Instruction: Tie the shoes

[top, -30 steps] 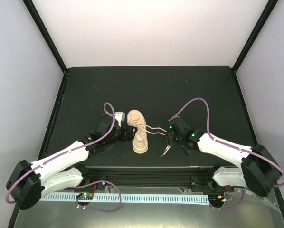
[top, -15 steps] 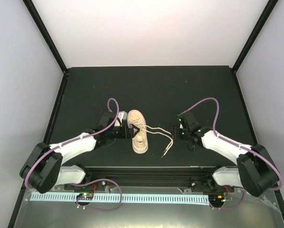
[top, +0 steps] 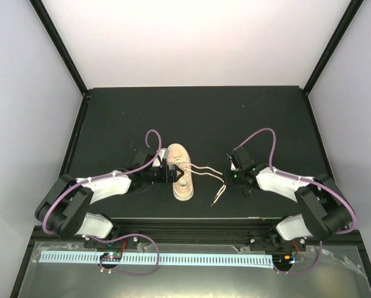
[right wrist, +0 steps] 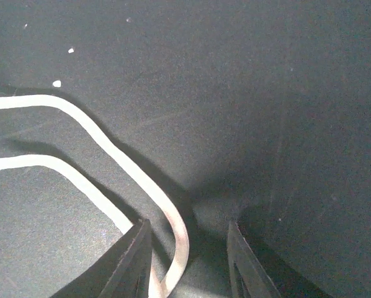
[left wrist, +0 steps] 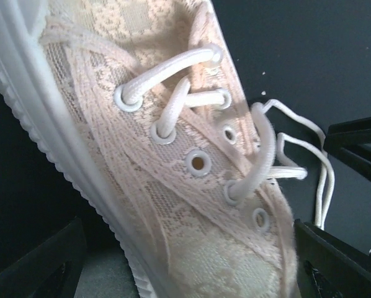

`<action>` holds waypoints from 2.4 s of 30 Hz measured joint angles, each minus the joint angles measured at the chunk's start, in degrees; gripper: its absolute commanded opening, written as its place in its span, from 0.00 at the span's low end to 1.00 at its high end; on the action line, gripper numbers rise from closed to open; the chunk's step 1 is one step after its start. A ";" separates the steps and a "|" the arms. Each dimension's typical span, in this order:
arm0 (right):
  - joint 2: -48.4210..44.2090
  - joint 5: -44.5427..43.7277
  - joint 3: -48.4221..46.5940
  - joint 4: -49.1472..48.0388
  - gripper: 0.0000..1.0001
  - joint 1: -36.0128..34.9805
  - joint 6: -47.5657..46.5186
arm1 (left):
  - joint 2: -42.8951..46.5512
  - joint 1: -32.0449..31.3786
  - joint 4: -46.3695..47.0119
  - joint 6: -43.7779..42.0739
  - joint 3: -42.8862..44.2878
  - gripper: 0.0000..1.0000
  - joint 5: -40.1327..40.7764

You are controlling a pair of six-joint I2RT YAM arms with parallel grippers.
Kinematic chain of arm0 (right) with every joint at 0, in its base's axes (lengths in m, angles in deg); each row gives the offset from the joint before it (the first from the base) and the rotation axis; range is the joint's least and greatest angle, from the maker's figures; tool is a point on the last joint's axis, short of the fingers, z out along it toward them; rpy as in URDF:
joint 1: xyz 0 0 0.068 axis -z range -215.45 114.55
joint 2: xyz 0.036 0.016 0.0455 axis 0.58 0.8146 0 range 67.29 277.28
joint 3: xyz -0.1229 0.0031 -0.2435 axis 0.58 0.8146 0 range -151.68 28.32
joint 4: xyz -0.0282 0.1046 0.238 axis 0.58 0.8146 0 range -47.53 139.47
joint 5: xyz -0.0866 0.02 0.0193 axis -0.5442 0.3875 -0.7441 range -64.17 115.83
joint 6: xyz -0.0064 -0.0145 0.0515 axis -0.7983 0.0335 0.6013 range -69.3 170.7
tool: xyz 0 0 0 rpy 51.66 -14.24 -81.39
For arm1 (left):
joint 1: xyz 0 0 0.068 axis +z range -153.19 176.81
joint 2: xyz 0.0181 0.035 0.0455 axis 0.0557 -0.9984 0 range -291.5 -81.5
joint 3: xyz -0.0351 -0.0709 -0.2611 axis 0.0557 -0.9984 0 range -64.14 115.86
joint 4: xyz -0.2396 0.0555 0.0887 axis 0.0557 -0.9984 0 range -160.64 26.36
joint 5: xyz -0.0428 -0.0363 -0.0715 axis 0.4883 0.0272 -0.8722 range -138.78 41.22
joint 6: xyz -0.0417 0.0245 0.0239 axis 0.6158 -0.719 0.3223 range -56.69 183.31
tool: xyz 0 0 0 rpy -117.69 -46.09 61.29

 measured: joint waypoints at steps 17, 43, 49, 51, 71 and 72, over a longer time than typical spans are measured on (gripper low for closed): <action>4.35 -4.11 -2.08 -3.80 0.25 -2.36 -1.20 | -6.67 0.11 4.26 -3.10 0.13 0.57 -2.51; -19.96 -13.49 -2.36 1.40 0.02 -6.45 -0.85 | 3.91 -11.43 -4.13 -5.60 1.42 0.90 2.51; -16.06 -6.03 -9.60 -1.49 0.02 -6.45 -6.91 | 15.23 -10.54 -6.91 -9.09 2.43 0.86 9.31; -14.53 -2.45 -11.13 -3.67 0.02 -6.51 -7.82 | 16.15 -9.94 -6.19 -10.36 2.45 0.82 9.31; -8.61 7.45 -15.87 -11.04 0.02 -7.06 -7.48 | -3.63 -7.23 11.82 -9.07 6.21 0.26 -2.62; -8.61 7.45 -15.87 -11.02 0.02 -7.06 -7.50 | -3.78 -7.23 12.44 -8.66 6.23 0.21 -2.62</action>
